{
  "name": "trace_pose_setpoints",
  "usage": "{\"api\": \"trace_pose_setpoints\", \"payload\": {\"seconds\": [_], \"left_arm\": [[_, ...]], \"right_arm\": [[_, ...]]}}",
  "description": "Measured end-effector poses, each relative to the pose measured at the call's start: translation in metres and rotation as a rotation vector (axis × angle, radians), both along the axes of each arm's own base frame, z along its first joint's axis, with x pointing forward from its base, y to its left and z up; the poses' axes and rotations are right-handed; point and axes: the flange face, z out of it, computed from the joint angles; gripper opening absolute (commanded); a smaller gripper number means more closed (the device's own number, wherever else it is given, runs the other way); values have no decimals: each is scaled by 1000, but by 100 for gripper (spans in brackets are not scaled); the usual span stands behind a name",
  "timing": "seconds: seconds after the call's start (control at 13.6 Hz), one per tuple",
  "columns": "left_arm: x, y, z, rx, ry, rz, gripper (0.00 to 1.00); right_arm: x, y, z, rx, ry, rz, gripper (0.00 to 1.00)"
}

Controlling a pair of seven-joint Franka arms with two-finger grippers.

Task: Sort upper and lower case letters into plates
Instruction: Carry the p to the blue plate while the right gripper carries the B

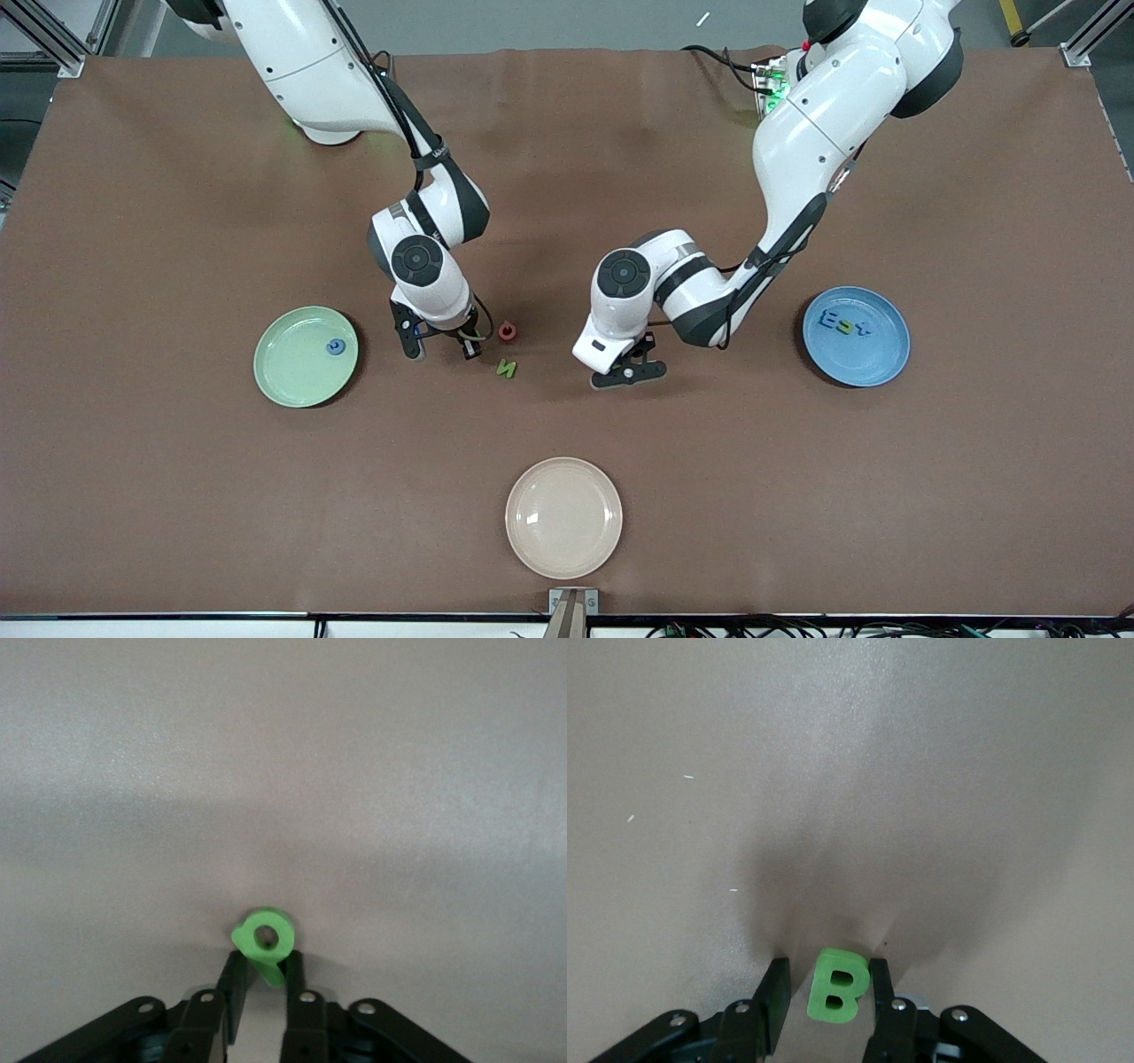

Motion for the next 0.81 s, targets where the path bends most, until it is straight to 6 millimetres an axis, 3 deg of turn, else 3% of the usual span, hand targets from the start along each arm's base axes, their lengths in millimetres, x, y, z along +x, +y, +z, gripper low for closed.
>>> {"api": "trace_pose_setpoints", "payload": {"seconds": [0.07, 0.15, 0.29, 0.44, 0.59, 0.73, 0.81], "left_arm": [[1, 1, 0, -4, -4, 16, 2], [2, 1, 0, -6, -6, 25, 1], [4, 2, 1, -9, -10, 37, 0], [10, 6, 3, -12, -20, 46, 0], [19, 14, 8, -14, -29, 63, 0], [31, 31, 21, 10, -32, 68, 0], [35, 39, 32, 34, -27, 61, 0]], "right_arm": [[0, 0, 0, 1, -1, 0, 16], [0, 0, 0, 1, -2, 0, 1], [3, -4, 2, -4, 0, 3, 0], [20, -30, 16, -21, 21, 38, 0], [52, -87, 61, -14, 35, 111, 0], [73, -164, 112, 1, 61, 217, 0], [77, -205, 128, 13, 77, 273, 0]]}}
